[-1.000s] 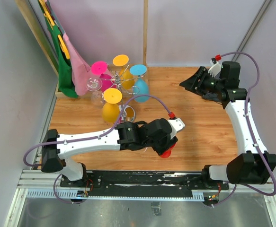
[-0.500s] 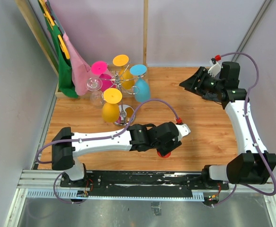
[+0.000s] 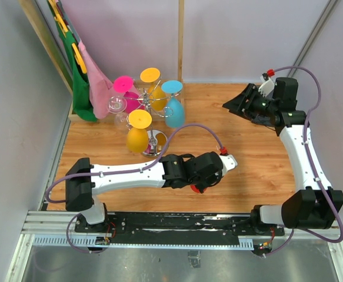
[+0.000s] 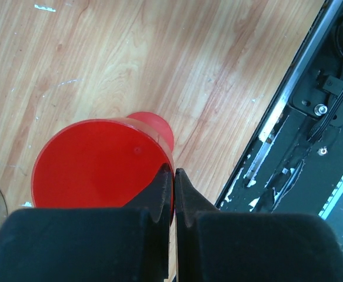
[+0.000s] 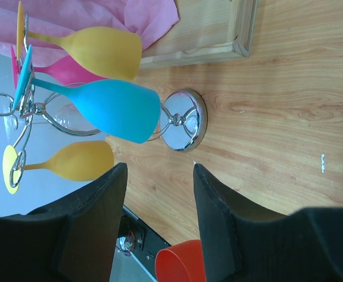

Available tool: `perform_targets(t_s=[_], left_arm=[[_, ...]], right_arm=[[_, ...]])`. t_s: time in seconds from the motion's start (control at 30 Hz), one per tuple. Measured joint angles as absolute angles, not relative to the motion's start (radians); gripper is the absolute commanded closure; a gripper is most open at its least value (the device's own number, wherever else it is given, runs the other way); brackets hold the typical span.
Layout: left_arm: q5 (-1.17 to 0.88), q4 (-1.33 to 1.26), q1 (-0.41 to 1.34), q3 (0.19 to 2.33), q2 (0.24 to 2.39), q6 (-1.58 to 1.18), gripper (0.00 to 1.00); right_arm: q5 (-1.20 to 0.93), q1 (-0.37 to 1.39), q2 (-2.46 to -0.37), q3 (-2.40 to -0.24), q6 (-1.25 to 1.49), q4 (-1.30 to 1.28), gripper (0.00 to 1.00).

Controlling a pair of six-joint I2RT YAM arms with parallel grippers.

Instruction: Place the wine glass upside down on the wine glass rack

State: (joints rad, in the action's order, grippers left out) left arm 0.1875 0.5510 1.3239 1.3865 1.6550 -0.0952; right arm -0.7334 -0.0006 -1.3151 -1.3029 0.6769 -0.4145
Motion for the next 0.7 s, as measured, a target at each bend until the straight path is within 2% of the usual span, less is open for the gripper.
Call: perform_targets(t_s=[0.37,0.7], left_arm=[[0.253,0.624,1.324,1.488,1.629,-0.11,1.0],[0.287,0.676,1.324,1.704,1.369,-0.133,1.0]], right_arm=[[-0.734,-0.001,-1.316,-1.295,0.681,-0.405,0.5],[-0.738,-0.001,-1.317,-1.295,0.692,-0.385,0.5]])
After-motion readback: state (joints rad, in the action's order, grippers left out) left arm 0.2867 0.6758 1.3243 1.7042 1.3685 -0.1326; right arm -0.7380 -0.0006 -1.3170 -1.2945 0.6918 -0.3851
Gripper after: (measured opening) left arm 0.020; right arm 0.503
